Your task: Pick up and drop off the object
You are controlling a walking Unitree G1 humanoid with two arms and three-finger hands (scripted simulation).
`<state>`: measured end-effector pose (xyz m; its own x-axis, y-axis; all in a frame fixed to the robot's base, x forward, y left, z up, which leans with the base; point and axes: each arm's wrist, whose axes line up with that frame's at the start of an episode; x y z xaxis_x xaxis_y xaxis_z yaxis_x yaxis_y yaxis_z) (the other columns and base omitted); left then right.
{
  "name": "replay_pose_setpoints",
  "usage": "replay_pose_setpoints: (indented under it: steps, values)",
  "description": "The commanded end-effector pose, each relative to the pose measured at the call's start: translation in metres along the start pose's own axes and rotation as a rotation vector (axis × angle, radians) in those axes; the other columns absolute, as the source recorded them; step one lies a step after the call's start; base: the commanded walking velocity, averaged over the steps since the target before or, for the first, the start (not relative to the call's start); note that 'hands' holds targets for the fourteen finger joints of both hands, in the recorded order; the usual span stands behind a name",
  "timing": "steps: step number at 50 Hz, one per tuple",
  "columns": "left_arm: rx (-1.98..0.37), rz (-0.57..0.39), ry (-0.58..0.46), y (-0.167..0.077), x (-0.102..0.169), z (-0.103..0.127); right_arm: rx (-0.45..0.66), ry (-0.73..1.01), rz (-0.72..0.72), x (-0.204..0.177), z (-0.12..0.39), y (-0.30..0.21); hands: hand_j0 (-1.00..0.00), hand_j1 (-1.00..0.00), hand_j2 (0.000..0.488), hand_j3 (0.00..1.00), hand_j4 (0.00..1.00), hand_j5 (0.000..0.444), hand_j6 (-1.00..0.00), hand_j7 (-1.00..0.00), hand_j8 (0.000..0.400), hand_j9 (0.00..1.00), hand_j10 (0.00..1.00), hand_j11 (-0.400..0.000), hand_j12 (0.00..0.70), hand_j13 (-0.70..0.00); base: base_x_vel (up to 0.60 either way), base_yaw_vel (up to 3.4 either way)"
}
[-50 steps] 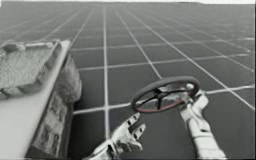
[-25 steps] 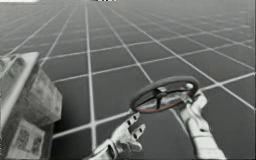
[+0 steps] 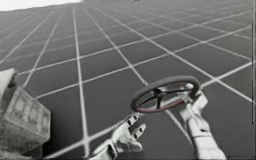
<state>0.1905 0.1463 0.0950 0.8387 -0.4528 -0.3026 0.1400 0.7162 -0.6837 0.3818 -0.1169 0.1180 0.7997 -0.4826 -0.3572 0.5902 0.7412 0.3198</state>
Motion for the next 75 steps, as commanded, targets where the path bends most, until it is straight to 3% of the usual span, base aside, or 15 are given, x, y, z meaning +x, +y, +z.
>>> replay_pose_setpoints:
  steps: [1,33,75]
  values:
    - [-0.018,-0.010,-0.011,0.0034,-0.0015,-0.0010,-0.006,-0.026,0.014,-0.0042,0.0058,0.0068,0.00,0.00,0.000,1.00,1.00,0.000,0.00,0.00,0.000,1.00,1.00,-0.400,0.000,-0.700,0.20,-0.07]
    - [-0.018,-0.010,-0.011,0.0034,-0.0015,-0.0010,-0.006,-0.026,0.014,-0.0042,0.0058,0.0068,0.00,0.00,0.000,1.00,1.00,0.000,0.00,0.00,0.000,1.00,1.00,-0.400,0.000,-0.700,0.12,2.84]
    - [-0.018,-0.010,-0.011,0.0034,-0.0015,-0.0010,-0.006,-0.026,0.014,-0.0042,0.0058,0.0068,0.00,0.00,0.000,1.00,1.00,0.000,0.00,0.00,0.000,1.00,1.00,-0.400,0.000,-0.700,0.21,0.81]
